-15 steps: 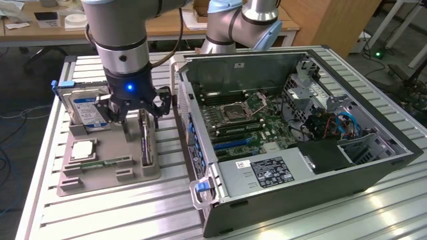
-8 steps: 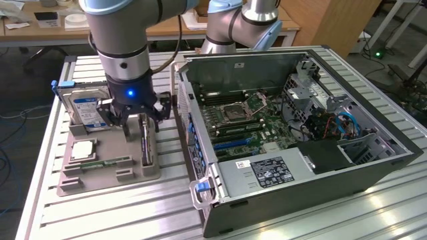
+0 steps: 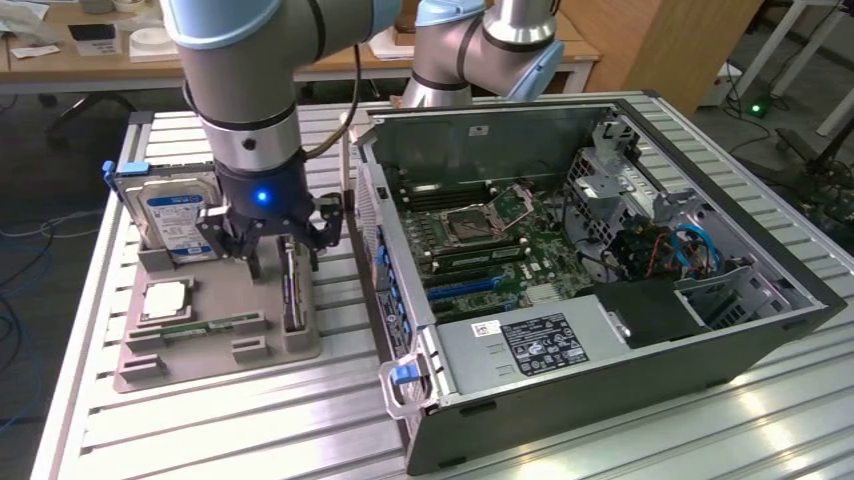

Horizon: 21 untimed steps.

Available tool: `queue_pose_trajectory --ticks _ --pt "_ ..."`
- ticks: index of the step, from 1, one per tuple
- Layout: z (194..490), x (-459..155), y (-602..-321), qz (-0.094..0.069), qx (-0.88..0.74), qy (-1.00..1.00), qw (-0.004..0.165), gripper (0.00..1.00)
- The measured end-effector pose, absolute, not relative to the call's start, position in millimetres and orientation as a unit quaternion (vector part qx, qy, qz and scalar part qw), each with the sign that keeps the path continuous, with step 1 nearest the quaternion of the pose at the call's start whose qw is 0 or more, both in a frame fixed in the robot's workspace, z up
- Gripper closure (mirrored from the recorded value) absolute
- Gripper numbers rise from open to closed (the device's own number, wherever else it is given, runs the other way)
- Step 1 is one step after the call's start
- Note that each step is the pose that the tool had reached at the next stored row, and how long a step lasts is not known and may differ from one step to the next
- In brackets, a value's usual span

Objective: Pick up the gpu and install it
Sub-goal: 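Pick up the gpu and move the gpu toward the slot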

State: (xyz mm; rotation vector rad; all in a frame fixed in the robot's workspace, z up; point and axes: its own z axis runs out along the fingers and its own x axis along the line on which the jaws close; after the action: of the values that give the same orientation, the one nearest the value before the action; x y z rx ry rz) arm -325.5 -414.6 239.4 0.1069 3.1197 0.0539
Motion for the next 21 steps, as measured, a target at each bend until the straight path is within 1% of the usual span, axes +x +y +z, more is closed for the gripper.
queue_pose_trajectory --ticks 21 --pt "205 -324 -413 0.017 0.038 0.999 0.010 0.29"
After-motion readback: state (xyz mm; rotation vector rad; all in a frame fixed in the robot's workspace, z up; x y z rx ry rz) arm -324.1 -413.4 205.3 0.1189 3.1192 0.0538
